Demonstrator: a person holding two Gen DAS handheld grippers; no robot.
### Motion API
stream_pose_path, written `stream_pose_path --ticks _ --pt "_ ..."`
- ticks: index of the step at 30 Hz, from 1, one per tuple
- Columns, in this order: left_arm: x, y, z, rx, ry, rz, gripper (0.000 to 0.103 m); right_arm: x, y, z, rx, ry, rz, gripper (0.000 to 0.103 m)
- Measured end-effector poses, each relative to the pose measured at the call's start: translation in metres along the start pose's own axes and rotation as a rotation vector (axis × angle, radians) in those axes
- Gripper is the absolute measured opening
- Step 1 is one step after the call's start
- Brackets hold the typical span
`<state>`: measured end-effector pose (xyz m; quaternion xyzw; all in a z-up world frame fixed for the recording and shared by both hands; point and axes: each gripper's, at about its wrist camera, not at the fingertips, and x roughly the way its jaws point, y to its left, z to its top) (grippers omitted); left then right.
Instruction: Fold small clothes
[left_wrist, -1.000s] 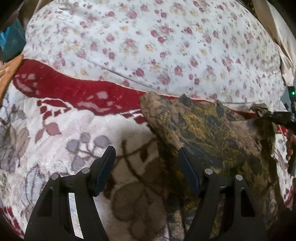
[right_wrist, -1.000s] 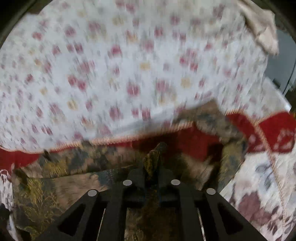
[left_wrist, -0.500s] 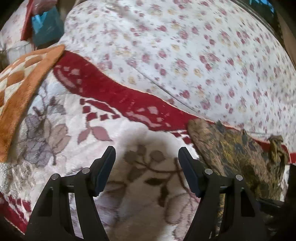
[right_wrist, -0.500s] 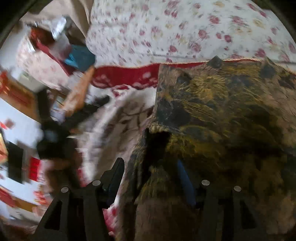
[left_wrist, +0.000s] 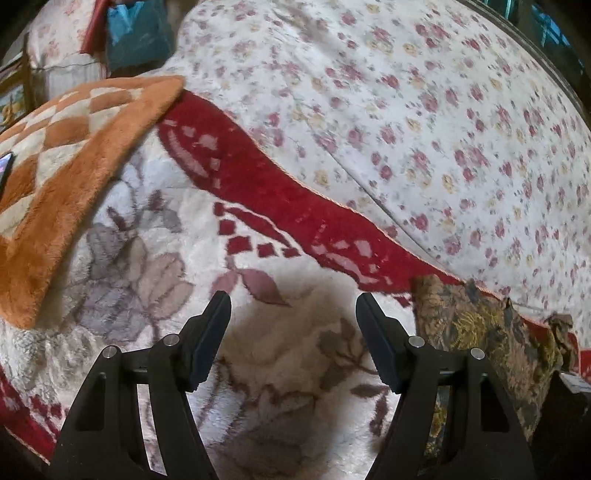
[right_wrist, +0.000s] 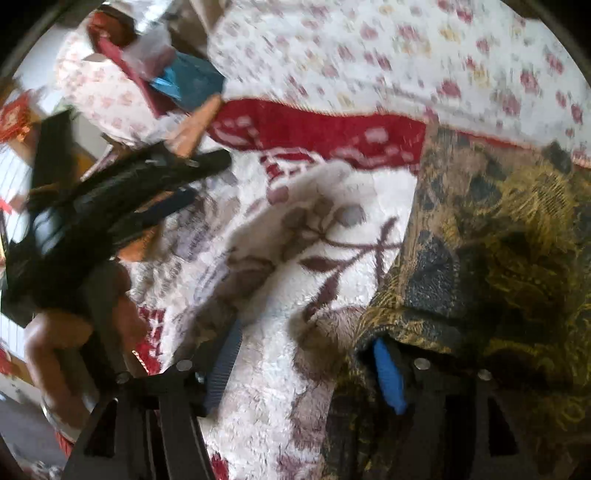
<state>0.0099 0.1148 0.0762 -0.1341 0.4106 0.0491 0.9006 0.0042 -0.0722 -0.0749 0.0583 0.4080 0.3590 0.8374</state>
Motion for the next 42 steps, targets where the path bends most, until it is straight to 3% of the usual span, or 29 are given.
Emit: stream_pose_path --ticks 4,8,9,15,17,19,21,26,28,29,30,31,35,42 --pt "0.001 -0.027 -0.007 0.084 0.012 -0.047 0.07 -0.043 -0.009 -0.016 0.011 0.005 0.031 0.067" --pt "-0.003 -0.066 -0.018 0.199 0.019 -0.133 0.07 -0.104 -0.038 -0.027 0.068 -0.104 -0.056 0.067" --pt "-0.002 -0.075 -0.021 0.229 0.027 -0.147 0.071 -0.12 -0.048 -0.029 0.088 -0.135 -0.099 0.067" --pt "0.02 -0.126 -0.048 0.368 0.122 -0.18 0.071 -0.221 -0.152 -0.04 0.289 -0.301 -0.619 0.067" --pt "0.031 -0.132 -0.054 0.382 0.155 -0.159 0.071 -0.25 -0.192 -0.045 0.364 -0.336 -0.723 0.067" --pt "0.046 -0.132 -0.058 0.377 0.201 -0.117 0.071 -0.263 -0.221 -0.046 0.412 -0.332 -0.75 0.067" --pt "0.055 -0.129 -0.06 0.354 0.228 -0.123 0.071 -0.257 -0.242 -0.038 0.411 -0.303 -0.736 0.067" --pt "0.055 -0.13 -0.06 0.356 0.214 -0.121 0.071 -0.225 -0.282 -0.03 0.413 -0.18 -0.666 0.057" --pt "0.056 -0.13 -0.059 0.359 0.211 -0.121 0.071 -0.215 -0.288 -0.031 0.403 -0.148 -0.679 0.031" --pt "0.055 -0.129 -0.059 0.355 0.212 -0.125 0.071 -0.218 -0.282 -0.032 0.39 -0.164 -0.682 0.028" --pt "0.055 -0.128 -0.058 0.349 0.214 -0.13 0.071 -0.221 -0.277 -0.032 0.381 -0.177 -0.679 0.011" --pt "0.056 -0.127 -0.058 0.344 0.214 -0.132 0.071 -0.228 -0.268 -0.034 0.369 -0.196 -0.684 0.008" --pt "0.056 -0.126 -0.058 0.343 0.213 -0.131 0.071 -0.254 -0.243 -0.05 0.357 -0.246 -0.762 0.007" --pt "0.048 -0.121 -0.052 0.319 0.182 -0.121 0.071 -0.256 -0.24 -0.077 0.41 -0.138 -0.818 0.008"
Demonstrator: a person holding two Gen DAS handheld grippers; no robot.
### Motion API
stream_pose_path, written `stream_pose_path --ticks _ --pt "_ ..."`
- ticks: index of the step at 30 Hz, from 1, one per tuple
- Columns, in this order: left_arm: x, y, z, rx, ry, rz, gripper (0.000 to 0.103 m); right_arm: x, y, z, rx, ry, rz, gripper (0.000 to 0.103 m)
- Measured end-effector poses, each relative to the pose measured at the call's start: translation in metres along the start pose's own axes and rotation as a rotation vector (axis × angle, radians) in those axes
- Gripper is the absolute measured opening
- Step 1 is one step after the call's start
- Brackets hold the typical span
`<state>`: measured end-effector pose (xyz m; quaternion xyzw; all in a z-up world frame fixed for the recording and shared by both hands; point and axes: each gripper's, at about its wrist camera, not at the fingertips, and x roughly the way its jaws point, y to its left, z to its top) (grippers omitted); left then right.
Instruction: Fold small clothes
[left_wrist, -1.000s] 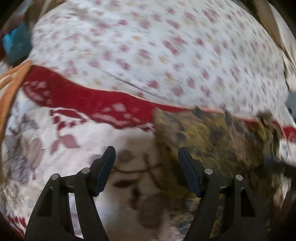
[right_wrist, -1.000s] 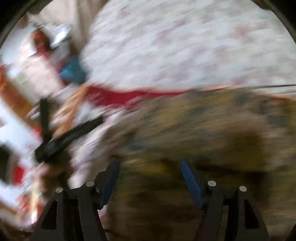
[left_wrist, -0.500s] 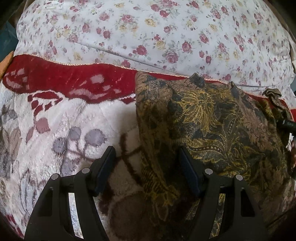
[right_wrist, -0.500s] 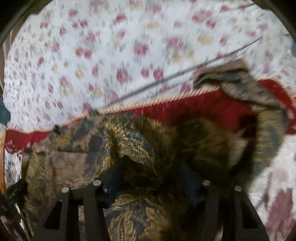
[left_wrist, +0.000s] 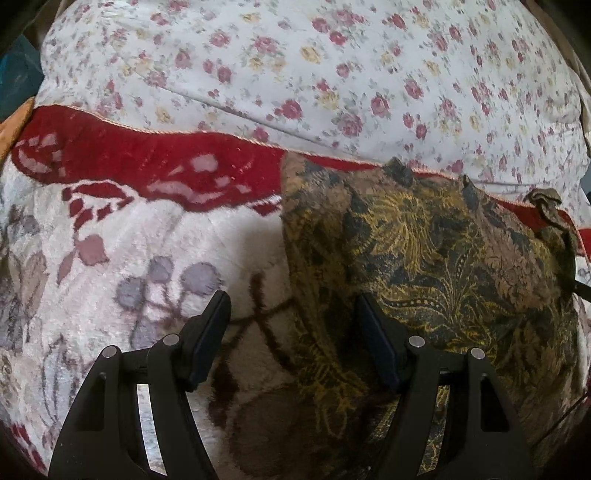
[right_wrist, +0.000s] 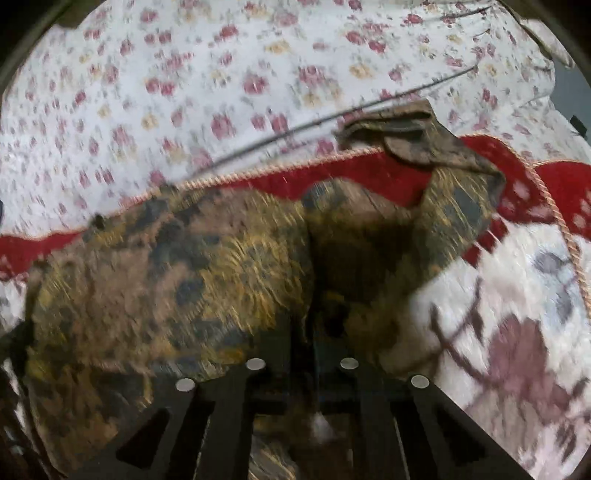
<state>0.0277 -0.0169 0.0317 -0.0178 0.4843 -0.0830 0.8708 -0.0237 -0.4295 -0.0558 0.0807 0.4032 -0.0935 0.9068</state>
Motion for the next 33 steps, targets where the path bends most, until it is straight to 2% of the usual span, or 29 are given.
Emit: stream_pose_path --ticks 2,3,4,6,8,10,11,14,16,18,21,22,23,25,27,28,30,33 --pt "-0.006 0.004 0.002 -0.012 -0.03 0.023 0.071 -0.014 0.01 0.005 0.015 -0.04 0.022 0.012" --pt "-0.006 0.006 0.004 -0.02 -0.037 0.038 0.071 -0.023 0.017 0.007 0.019 -0.07 0.059 0.019" --pt "-0.005 0.008 0.004 -0.027 -0.034 0.047 0.071 -0.028 0.026 0.01 0.012 -0.091 0.111 0.037" --pt "0.001 0.011 0.003 -0.035 -0.009 0.055 0.071 -0.027 0.062 0.019 -0.043 -0.102 0.235 0.057" --pt "0.007 0.014 0.003 -0.045 0.012 0.052 0.071 -0.012 0.109 0.026 -0.125 -0.075 0.349 0.057" --pt "0.009 0.015 0.005 -0.048 0.011 0.051 0.071 0.006 0.15 0.029 -0.207 -0.04 0.393 0.057" --pt "0.01 0.017 0.006 -0.05 0.009 0.05 0.071 0.025 0.177 0.031 -0.258 -0.009 0.376 0.056" --pt "0.012 0.022 0.009 -0.065 -0.001 0.047 0.071 0.062 0.215 0.034 -0.319 0.055 0.322 0.053" --pt "0.011 0.025 0.011 -0.077 -0.013 0.042 0.071 0.066 0.224 0.036 -0.353 0.008 0.249 0.053" --pt "0.007 0.027 0.012 -0.091 -0.032 0.03 0.071 0.062 0.223 0.04 -0.339 0.018 0.228 0.053" --pt "0.001 0.023 0.015 -0.087 -0.062 0.009 0.071 0.043 0.198 0.034 -0.267 -0.021 0.279 0.054" --pt "0.003 0.021 0.015 -0.078 -0.057 0.012 0.071 0.044 0.19 0.03 -0.262 -0.015 0.264 0.059" --pt "0.006 0.017 0.015 -0.064 -0.044 0.015 0.071 0.056 0.182 0.024 -0.267 0.033 0.229 0.061" --pt "0.016 0.009 0.012 -0.025 0.0 0.016 0.071 0.055 0.169 0.02 -0.247 0.023 0.277 0.062" --pt "0.019 0.002 0.009 0.0 0.003 0.03 0.071 0.042 0.157 0.024 -0.229 0.047 0.279 0.062" --pt "0.017 0.0 0.009 0.01 -0.006 0.04 0.071 0.034 0.149 0.026 -0.219 0.031 0.289 0.062" --pt "0.012 0.0 0.01 0.005 -0.016 0.025 0.071 0.002 0.114 0.034 -0.174 -0.078 0.279 0.062" --pt "0.006 0.004 0.013 -0.02 -0.034 0.011 0.071 -0.025 0.065 0.047 -0.121 -0.183 0.115 0.073"
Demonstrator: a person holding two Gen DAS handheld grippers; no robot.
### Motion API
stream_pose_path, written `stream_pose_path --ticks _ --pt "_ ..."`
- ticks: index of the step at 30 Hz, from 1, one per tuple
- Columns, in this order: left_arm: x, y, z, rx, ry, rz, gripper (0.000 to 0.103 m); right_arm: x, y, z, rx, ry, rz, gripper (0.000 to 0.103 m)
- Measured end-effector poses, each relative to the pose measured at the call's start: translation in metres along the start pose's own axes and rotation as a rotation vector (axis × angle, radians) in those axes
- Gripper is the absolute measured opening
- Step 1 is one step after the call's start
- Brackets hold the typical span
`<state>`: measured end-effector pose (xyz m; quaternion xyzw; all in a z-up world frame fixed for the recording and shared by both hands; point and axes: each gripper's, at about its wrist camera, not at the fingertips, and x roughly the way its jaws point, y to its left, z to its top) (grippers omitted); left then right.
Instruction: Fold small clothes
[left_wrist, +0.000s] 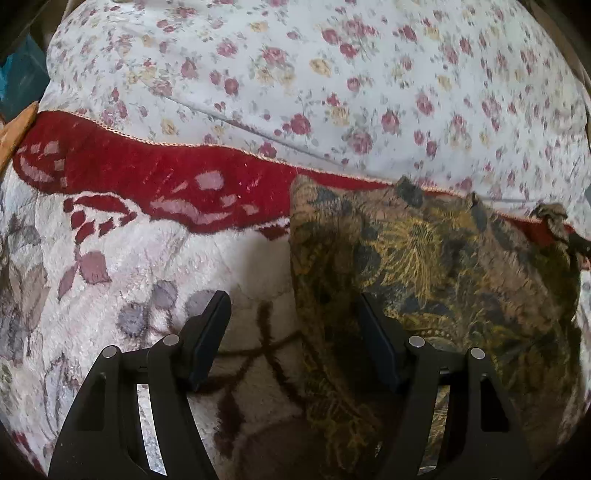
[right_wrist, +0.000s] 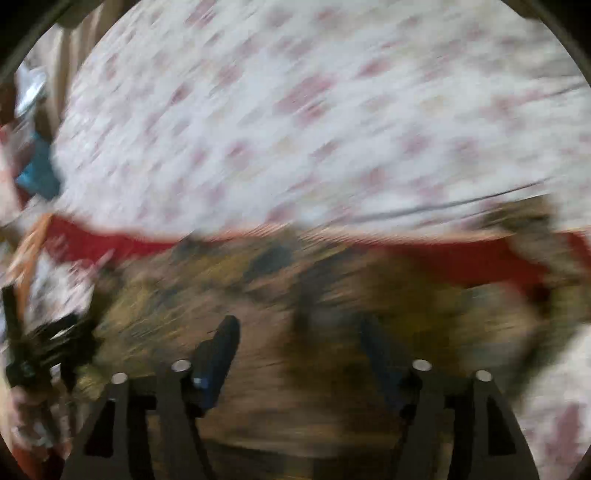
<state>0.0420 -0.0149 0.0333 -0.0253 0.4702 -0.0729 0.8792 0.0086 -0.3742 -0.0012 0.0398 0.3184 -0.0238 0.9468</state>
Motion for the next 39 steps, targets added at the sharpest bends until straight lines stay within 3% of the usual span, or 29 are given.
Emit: stream_pose_path --ticks 2,3,7,10,12,14,15,16,18,21,27,31,34,37,39 --pt "-0.005 0.002 0.002 -0.015 -0.015 0.002 0.071 -0.014 -0.044 0.011 0.055 -0.027 -0.098 0.078" --pt "-0.007 0.004 0.003 -0.025 -0.022 0.001 0.071 -0.014 -0.066 0.017 0.108 -0.022 -0.105 0.078" --pt "-0.007 0.01 0.006 -0.051 -0.022 0.002 0.071 -0.004 -0.165 0.034 0.475 -0.027 -0.038 0.079" --pt "-0.004 0.012 0.005 -0.056 -0.012 0.012 0.071 0.019 -0.19 0.045 0.587 -0.051 0.002 0.079" --pt "-0.003 0.012 0.005 -0.054 -0.007 0.016 0.071 0.037 -0.198 0.062 0.594 -0.055 0.003 0.078" --pt "0.001 0.012 0.005 -0.049 0.0 0.022 0.071 0.055 -0.198 0.07 0.575 -0.066 0.011 0.077" --pt "0.003 0.012 0.005 -0.046 0.006 0.026 0.071 0.067 -0.199 0.07 0.574 -0.059 0.014 0.063" --pt "0.005 0.013 0.005 -0.045 0.01 0.029 0.071 0.073 -0.2 0.072 0.577 -0.04 0.024 0.036" --pt "0.006 0.015 0.005 -0.049 0.015 0.028 0.071 0.071 -0.198 0.074 0.572 -0.038 0.024 0.008" --pt "0.003 0.016 0.006 -0.056 0.007 0.026 0.071 0.028 -0.194 0.078 0.521 -0.138 0.04 0.004" --pt "-0.01 0.02 0.006 -0.074 -0.025 0.01 0.071 -0.109 -0.18 0.076 0.432 -0.292 0.231 0.004" --pt "-0.022 0.02 0.006 -0.073 -0.058 -0.008 0.071 -0.188 -0.155 0.073 0.328 -0.339 0.388 0.004" --pt "-0.03 0.02 0.006 -0.076 -0.081 -0.029 0.071 -0.217 -0.121 0.074 0.226 -0.322 0.48 0.004" --pt "-0.033 0.021 0.006 -0.074 -0.09 -0.033 0.071 -0.226 -0.074 0.076 0.077 -0.281 0.403 0.004" --pt "-0.032 0.023 0.005 -0.076 -0.086 -0.028 0.071 -0.216 -0.062 0.072 0.06 -0.245 0.361 0.004"
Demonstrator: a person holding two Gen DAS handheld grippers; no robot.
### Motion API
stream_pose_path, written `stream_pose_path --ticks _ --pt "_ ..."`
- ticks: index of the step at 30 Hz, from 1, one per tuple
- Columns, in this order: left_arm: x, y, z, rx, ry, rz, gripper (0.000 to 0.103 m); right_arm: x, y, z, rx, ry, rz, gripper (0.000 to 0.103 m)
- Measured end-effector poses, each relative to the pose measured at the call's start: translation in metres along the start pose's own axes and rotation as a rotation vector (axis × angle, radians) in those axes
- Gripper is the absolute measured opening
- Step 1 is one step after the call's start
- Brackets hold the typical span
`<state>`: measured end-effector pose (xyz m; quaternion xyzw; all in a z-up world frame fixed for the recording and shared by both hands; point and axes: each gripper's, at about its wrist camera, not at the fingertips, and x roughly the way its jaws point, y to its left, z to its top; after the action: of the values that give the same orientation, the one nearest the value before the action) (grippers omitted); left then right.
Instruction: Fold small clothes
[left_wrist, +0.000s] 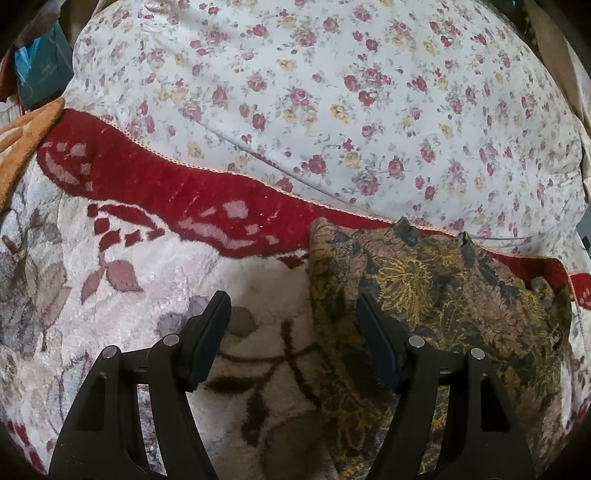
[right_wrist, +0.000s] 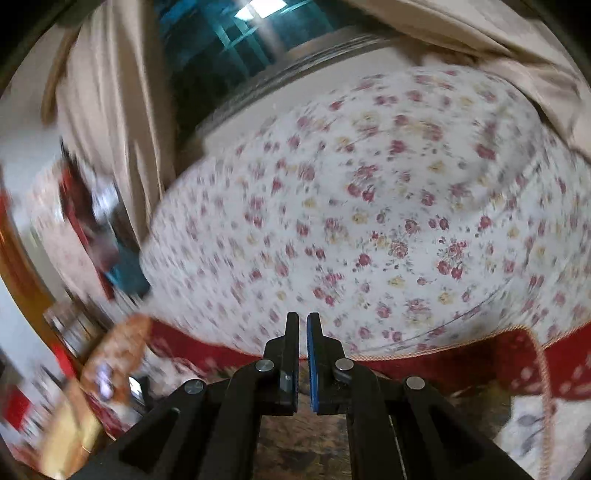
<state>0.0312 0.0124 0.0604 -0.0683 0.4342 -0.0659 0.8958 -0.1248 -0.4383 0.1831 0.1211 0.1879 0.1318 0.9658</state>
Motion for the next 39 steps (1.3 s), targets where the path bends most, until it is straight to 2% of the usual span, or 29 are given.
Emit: stream_pose_path --ticks 2,4,5,6,8,9,12,15,17,19,20,21,23,25,27,30,31,33,37,39 --pt "0.0 0.002 0.001 -0.006 0.004 -0.006 0.071 0.017 -0.006 -0.016 0.01 0.071 -0.078 0.014" --pt "-0.002 0.004 0.002 -0.013 -0.001 -0.013 0.071 0.036 -0.022 -0.044 0.01 0.134 -0.195 0.068" --pt "-0.003 0.004 0.002 -0.013 -0.002 -0.014 0.071 0.047 -0.031 -0.062 -0.005 0.163 -0.256 0.074" --pt "-0.003 0.003 0.002 -0.009 -0.002 -0.015 0.071 0.058 -0.038 -0.081 -0.02 0.211 -0.3 0.075" --pt "-0.002 0.0 0.001 0.002 -0.001 -0.009 0.071 0.083 -0.057 -0.12 -0.034 0.336 -0.362 0.075" --pt "0.0 -0.001 0.0 0.006 0.003 -0.005 0.071 0.092 -0.065 -0.139 -0.025 0.368 -0.38 0.074" --pt "0.005 -0.004 -0.002 0.016 0.018 0.0 0.071 0.107 -0.086 -0.168 0.031 0.408 -0.378 0.068" --pt "0.008 -0.007 -0.004 0.032 0.028 0.01 0.071 0.121 -0.101 -0.182 0.072 0.43 -0.352 0.065" --pt "0.01 -0.007 -0.003 0.037 0.032 0.012 0.071 0.134 -0.108 -0.19 0.034 0.47 -0.392 0.057" --pt "0.011 -0.006 -0.003 0.033 0.034 0.011 0.071 0.135 -0.111 -0.193 0.02 0.482 -0.404 0.041" --pt "0.011 -0.006 -0.003 0.031 0.034 0.011 0.071 0.129 -0.116 -0.191 0.049 0.455 -0.401 0.033" --pt "0.01 -0.005 -0.002 0.028 0.034 0.011 0.071 0.124 -0.121 -0.188 0.081 0.438 -0.386 0.021" --pt "0.01 -0.004 -0.001 0.019 0.033 0.009 0.071 0.096 -0.134 -0.172 0.215 0.328 -0.287 0.016" --pt "0.009 -0.004 -0.001 0.018 0.032 0.004 0.071 0.074 -0.137 -0.156 0.269 0.263 -0.214 0.009" --pt "0.007 -0.005 -0.001 0.02 0.026 0.002 0.071 0.058 -0.135 -0.141 0.266 0.227 -0.169 0.009" --pt "0.004 -0.006 -0.002 0.02 0.022 -0.003 0.071 0.053 -0.126 -0.133 0.236 0.248 -0.195 0.008" --pt "0.003 -0.005 -0.002 0.019 0.018 -0.005 0.071 0.05 -0.126 -0.132 0.264 0.241 -0.166 0.006" --pt "-0.001 -0.005 -0.001 0.013 0.007 -0.015 0.071 0.041 -0.115 -0.124 0.328 0.19 -0.054 0.005" --pt "-0.006 -0.003 0.001 0.001 -0.004 -0.037 0.071 0.041 -0.064 -0.093 0.277 0.163 0.09 0.005" --pt "-0.008 -0.001 0.001 -0.018 -0.001 -0.076 0.071 0.049 -0.026 -0.077 0.216 0.177 0.173 0.005"
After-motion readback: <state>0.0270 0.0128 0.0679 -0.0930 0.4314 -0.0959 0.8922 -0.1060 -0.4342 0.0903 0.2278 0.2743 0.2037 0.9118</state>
